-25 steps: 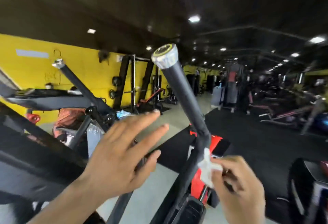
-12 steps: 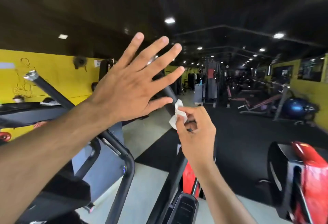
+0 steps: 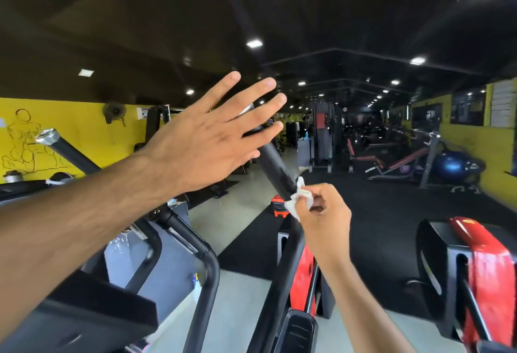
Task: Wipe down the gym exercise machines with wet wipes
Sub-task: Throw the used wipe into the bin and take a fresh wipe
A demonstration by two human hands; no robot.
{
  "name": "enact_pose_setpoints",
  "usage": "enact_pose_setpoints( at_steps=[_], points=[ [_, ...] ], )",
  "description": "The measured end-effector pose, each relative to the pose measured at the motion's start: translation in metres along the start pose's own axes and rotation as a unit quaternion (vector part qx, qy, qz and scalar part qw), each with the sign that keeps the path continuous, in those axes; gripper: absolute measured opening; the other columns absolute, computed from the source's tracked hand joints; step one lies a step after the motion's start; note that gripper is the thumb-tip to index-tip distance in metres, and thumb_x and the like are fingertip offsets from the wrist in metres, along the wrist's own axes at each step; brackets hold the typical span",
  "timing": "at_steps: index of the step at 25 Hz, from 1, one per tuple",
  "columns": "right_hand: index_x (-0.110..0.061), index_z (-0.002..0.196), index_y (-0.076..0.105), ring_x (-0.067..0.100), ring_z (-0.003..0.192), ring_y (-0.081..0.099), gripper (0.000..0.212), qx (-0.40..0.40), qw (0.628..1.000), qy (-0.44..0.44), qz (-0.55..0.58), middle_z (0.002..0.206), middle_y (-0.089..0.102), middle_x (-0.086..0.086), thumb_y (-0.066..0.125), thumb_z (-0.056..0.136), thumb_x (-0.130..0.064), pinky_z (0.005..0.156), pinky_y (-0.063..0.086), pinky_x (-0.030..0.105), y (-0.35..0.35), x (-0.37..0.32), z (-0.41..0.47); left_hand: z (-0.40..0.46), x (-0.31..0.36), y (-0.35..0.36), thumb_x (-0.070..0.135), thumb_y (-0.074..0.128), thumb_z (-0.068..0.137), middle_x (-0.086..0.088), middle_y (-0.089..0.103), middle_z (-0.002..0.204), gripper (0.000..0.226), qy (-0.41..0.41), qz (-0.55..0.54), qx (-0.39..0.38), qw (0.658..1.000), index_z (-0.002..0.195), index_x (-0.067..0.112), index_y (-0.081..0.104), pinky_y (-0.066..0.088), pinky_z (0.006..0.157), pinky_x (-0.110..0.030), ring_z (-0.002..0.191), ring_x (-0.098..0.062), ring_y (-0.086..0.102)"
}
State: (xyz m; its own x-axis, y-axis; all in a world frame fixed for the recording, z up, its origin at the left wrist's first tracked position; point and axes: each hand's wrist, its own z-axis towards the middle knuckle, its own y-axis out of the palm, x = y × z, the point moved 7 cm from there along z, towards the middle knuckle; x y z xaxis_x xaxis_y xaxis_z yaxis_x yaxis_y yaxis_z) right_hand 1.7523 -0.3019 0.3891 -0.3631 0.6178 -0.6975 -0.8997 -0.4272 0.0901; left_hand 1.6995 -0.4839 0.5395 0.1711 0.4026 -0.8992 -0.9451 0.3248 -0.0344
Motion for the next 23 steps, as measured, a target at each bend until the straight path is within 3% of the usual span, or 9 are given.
enact_pose_setpoints(
  at_steps=[2, 5, 7, 11, 13, 16, 20, 23],
  points=[
    [-0.032, 0.088, 0.068, 0.013, 0.083, 0.068, 0.018, 0.014, 0.999, 0.034, -0.009, 0.094, 0.07, -0.008, 0.066, 0.092, -0.014, 0.078, 0.058, 0.038, -0.004, 0.008, 0.005, 0.001, -0.001, 0.003, 0.045, 0.03, 0.111, -0.016, -0.003, 0.174, 0.061, -0.007, -0.013, 0.013, 1.0, 0.166, 0.02, 0.02, 0.009, 0.127, -0.063, 0.16, -0.041, -0.006],
    [-0.025, 0.099, 0.072, 0.007, 0.079, 0.072, 0.021, 0.023, 0.998, -0.002, 0.051, 0.105, 0.07, -0.003, 0.061, 0.095, -0.008, 0.072, 0.058, 0.023, 0.01, -0.026, 0.009, 0.003, -0.002, 0.002, 0.039, 0.041, 0.11, -0.018, 0.002, 0.174, 0.062, -0.005, -0.076, 0.05, 0.996, 0.166, 0.018, 0.021, 0.013, 0.129, -0.059, 0.161, -0.039, 0.0],
    [-0.021, 0.106, 0.073, 0.01, 0.084, 0.072, 0.021, 0.035, 0.994, -0.036, 0.096, 0.108, 0.069, -0.002, 0.06, 0.097, -0.008, 0.069, 0.058, 0.024, 0.02, -0.052, 0.009, 0.003, -0.005, -0.004, 0.037, 0.04, 0.112, -0.019, 0.005, 0.173, 0.061, 0.007, -0.129, 0.08, 0.988, 0.166, 0.015, 0.021, 0.017, 0.129, -0.055, 0.161, -0.036, 0.005],
    [-0.019, 0.116, 0.073, 0.012, 0.096, 0.068, 0.021, 0.035, 0.989, -0.092, 0.107, 0.109, 0.067, -0.007, 0.06, 0.1, -0.013, 0.075, 0.059, 0.029, 0.032, -0.085, 0.013, -0.002, -0.012, -0.01, 0.052, 0.03, 0.112, -0.017, 0.004, 0.174, 0.072, 0.007, -0.172, 0.095, 0.98, 0.167, 0.01, 0.012, 0.016, 0.13, -0.052, 0.162, -0.03, 0.004],
    [-0.018, 0.117, 0.073, 0.01, 0.097, 0.067, 0.022, 0.026, 0.987, -0.119, 0.105, 0.108, 0.068, -0.007, 0.06, 0.1, -0.012, 0.078, 0.056, 0.024, 0.035, -0.105, 0.02, -0.006, -0.017, -0.009, 0.059, 0.029, 0.11, -0.014, 0.001, 0.175, 0.079, 0.003, -0.171, 0.077, 0.982, 0.167, 0.009, 0.007, 0.016, 0.13, -0.052, 0.162, -0.027, 0.002],
    [-0.014, 0.116, 0.072, 0.01, 0.09, 0.062, 0.022, 0.018, 0.978, -0.195, 0.068, 0.103, 0.064, -0.003, 0.061, 0.098, -0.006, 0.074, 0.047, 0.015, 0.038, -0.133, 0.02, -0.011, -0.032, -0.015, 0.062, 0.029, 0.108, -0.01, -0.001, 0.175, 0.083, 0.0, -0.194, 0.069, 0.979, 0.167, 0.01, 0.004, 0.012, 0.131, -0.05, 0.162, -0.024, -0.001],
    [-0.008, 0.102, 0.069, 0.012, 0.084, 0.06, 0.022, -0.047, 0.946, -0.319, -0.042, 0.103, 0.059, 0.0, 0.062, 0.089, 0.008, 0.069, 0.047, 0.021, 0.042, -0.124, -0.002, -0.016, -0.046, -0.017, 0.06, 0.027, 0.108, -0.009, -0.003, 0.175, 0.081, -0.032, -0.232, 0.06, 0.97, 0.167, 0.011, 0.002, 0.011, 0.131, -0.05, 0.162, -0.021, -0.003],
    [-0.014, 0.095, 0.068, 0.012, 0.082, 0.059, 0.027, -0.064, 0.949, -0.288, -0.108, 0.101, 0.057, -0.006, 0.059, 0.086, 0.009, 0.068, 0.047, 0.024, 0.026, -0.078, -0.006, -0.017, -0.023, -0.008, 0.059, 0.033, 0.108, -0.012, -0.005, 0.175, 0.08, -0.01, -0.171, 0.041, 0.984, 0.168, 0.016, 0.001, 0.01, 0.131, -0.052, 0.162, -0.025, -0.004]
  ],
)
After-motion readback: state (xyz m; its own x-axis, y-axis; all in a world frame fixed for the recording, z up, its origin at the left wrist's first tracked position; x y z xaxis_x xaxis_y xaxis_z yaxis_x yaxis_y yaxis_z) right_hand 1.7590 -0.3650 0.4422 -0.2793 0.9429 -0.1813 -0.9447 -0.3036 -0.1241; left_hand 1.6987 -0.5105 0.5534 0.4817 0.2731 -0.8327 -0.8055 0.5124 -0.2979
